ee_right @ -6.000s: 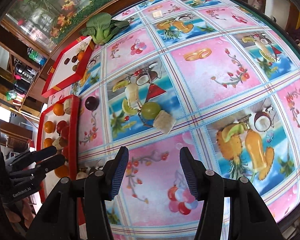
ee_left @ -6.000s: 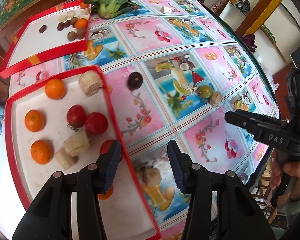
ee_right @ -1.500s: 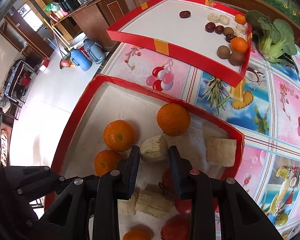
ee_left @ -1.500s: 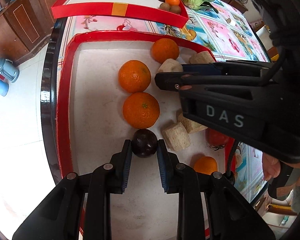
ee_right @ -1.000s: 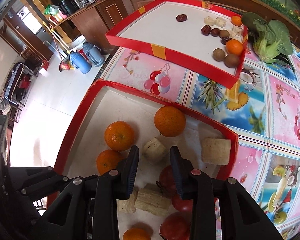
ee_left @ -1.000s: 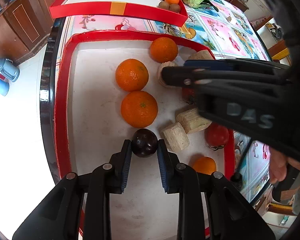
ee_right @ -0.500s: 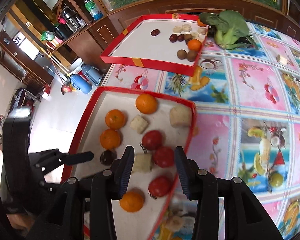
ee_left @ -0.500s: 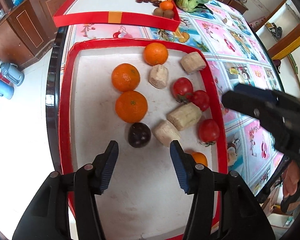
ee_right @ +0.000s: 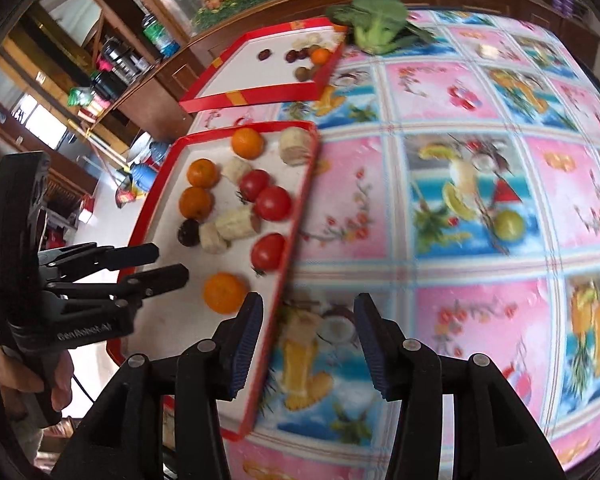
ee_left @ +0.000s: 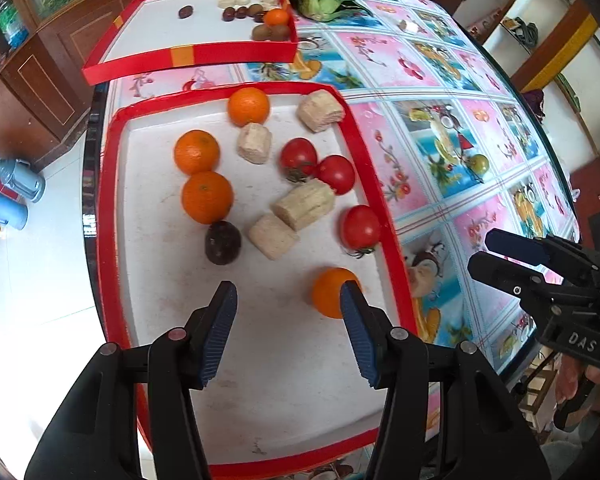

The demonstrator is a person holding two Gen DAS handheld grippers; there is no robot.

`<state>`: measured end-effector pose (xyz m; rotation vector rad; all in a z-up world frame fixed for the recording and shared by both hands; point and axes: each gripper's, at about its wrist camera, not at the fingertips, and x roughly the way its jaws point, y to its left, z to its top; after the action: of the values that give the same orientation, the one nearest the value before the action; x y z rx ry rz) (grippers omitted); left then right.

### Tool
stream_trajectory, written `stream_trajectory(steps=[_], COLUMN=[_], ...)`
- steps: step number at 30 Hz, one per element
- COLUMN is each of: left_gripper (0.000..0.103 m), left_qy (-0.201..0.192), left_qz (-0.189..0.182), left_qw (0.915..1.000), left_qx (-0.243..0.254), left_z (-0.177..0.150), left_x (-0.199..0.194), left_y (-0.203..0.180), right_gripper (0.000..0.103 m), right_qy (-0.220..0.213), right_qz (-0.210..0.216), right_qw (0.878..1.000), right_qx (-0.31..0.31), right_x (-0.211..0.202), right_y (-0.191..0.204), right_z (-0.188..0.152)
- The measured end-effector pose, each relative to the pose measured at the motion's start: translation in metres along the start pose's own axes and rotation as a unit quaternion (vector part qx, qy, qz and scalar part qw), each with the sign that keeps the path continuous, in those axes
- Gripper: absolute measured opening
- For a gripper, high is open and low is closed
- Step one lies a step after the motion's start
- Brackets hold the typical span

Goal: Organize fruits
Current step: 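Move both tools back over the tablecloth toward the loose items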

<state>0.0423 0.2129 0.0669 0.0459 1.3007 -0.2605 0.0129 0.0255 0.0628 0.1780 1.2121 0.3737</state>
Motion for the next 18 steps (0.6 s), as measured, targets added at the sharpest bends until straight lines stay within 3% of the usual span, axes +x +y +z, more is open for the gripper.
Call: stream_trajectory(steps=[10,18], left_gripper=[0.052,0.052], left_qy=[0.006,0.030], left_qz=[-0.019,-0.054], left_qw=[0.9988,0.9855], left_qx=[0.046,0.158], left_z=[0.006,0.007], left_x=[0.002,0.010], left_y=[-0.042,-0.099], right_gripper=[0.051,0.051], right_qy=[-0.010,-0.016], right_qz=[-0.024,-0.028], right_qw=[0.995,0.994], right_qx=[0.092,0.101], right_x=[-0.015,-0.023], right_y=[-0.068,-0.086], right_z=[-0.025,-0.029])
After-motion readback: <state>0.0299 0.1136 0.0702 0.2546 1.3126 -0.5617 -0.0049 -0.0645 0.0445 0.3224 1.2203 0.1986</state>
